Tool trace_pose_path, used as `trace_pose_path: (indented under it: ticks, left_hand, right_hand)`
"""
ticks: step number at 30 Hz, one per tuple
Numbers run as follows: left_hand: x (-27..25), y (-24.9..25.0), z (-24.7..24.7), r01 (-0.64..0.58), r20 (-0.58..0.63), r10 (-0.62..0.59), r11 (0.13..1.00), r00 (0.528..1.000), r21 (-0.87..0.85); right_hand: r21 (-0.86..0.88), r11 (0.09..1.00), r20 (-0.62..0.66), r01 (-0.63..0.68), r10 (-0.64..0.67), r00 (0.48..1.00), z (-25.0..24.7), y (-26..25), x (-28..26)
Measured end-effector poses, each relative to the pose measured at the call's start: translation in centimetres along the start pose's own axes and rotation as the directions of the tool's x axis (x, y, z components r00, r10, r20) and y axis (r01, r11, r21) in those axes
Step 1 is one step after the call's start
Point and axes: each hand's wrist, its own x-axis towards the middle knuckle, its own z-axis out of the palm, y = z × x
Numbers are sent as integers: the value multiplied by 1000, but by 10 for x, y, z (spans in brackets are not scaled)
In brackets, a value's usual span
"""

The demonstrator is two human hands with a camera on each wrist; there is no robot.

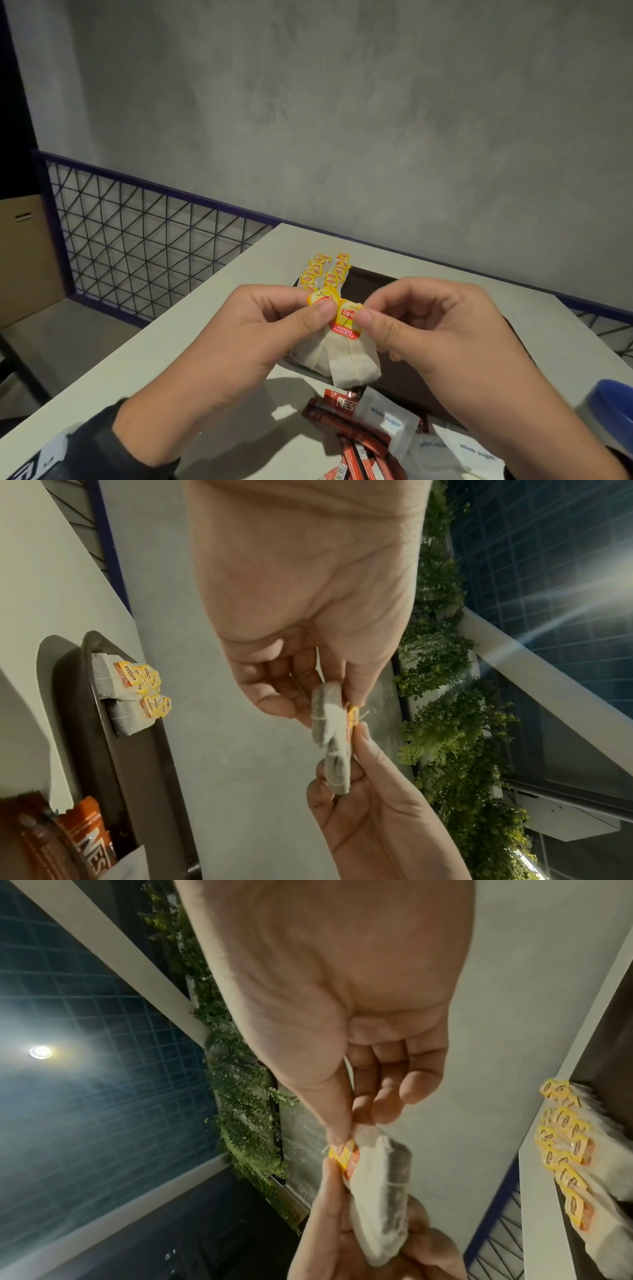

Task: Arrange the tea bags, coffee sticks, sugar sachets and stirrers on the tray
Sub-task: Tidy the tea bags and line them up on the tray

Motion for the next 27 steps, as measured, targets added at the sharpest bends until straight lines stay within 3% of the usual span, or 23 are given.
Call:
trace_pose_path:
  ticks: [4,8,10,12,18,23,27]
  left_hand:
    - [2,-3,1,12,-32,-14,999,999,-47]
    - [2,-2,3,14,-41,-16,999,999,-50]
    - [1,-1,3,15,-32,-16,999,999,-35]
    - [1,-1,4,8,-10,-8,1000,1000,-24]
    - [-1,1,2,3,38,-4,1000,999,27]
    - [0,1,3,13,9,-14,999,1000,42]
    - [0,-2,1,-24,-25,26,998,999,64]
  right_hand:
    - [6,1000,39,-26,26,999,-7,-2,1]
    - [144,987,227,-76,42,973,-13,-10,-1]
    - [203,976,261,-83,27,965,-10,-12,-1]
    - [214,974,247,-68,13,969,-5,-11,-1]
    - [-15,999,57,44,-44,997,7,1,0]
    - [35,997,57,66,-68,996,7,2,-2]
    - [168,986,90,-11,-4,996,4,-1,-1]
